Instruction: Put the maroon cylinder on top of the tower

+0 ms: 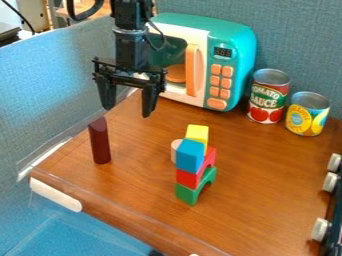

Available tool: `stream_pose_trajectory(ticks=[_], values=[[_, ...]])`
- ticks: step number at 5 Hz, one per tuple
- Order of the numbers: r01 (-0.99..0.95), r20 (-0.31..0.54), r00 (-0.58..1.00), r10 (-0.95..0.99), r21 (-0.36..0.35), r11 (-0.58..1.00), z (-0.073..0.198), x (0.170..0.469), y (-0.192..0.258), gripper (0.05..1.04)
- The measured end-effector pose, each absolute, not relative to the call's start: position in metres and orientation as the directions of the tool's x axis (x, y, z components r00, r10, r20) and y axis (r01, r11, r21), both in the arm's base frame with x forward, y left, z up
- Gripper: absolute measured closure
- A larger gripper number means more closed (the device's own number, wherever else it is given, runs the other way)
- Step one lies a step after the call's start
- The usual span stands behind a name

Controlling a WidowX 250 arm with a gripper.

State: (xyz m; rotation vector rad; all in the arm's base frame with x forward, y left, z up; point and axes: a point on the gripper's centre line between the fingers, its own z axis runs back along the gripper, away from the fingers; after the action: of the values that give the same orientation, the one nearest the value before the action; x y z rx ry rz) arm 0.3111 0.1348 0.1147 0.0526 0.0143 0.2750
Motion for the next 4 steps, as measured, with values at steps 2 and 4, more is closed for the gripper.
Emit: stream_pose_trajectory(ticks=[2, 4], values=[[-0.212, -0.025, 0.977, 0.213, 0.032, 0.977, 0.107, 0.308, 0.142, 0.083], [-0.104, -0.024, 0.994, 0.105, 0.05, 0.993, 0.131, 0.295, 0.161, 0.083]])
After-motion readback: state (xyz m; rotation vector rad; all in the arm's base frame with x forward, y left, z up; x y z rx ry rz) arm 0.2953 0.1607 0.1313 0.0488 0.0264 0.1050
